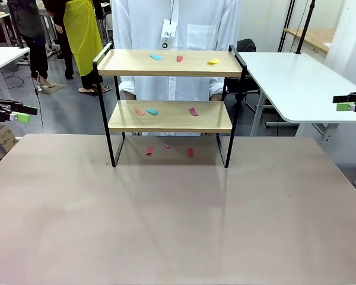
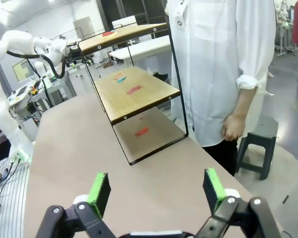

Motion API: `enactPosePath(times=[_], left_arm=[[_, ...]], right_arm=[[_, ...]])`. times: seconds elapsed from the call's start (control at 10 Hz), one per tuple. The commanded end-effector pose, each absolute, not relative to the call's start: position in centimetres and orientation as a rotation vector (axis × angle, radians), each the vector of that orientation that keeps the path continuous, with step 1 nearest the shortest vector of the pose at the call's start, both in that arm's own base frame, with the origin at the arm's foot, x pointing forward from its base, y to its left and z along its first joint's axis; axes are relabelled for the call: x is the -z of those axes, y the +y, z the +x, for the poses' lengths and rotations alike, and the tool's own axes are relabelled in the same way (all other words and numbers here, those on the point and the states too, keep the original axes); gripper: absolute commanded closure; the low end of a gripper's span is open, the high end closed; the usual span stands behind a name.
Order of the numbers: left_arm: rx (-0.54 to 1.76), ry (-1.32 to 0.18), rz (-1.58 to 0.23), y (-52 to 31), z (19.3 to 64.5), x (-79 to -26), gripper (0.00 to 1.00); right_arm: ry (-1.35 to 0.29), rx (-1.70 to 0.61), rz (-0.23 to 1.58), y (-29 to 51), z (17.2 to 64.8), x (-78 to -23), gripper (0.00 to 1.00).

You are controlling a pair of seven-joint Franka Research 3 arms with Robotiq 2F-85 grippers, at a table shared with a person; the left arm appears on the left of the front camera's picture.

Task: Clean the shelf.
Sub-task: Pick up the Duster handed by the human.

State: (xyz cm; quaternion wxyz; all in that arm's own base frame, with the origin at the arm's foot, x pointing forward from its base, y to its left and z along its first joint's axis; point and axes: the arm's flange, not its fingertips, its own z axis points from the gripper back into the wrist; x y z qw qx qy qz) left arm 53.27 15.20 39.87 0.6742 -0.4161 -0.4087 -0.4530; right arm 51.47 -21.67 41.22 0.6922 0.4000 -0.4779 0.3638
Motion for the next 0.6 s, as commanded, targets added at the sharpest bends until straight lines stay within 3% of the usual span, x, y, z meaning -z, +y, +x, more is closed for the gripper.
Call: enactPosePath(times=[0.0, 0.5], left_arm=[[1.018, -1.042, -0.990, 16.2, 54.3, -38.9, 0.00], [1.040, -1.208, -0.916, 16.9, 55.0, -36.8, 0.00]], right_arm=[[-1.131, -0.834, 0.900, -23.3, 53.4, -40.5, 0.00], [-1.181, -0.828, 0.820, -23.6, 54.5, -38.9, 0.00]])
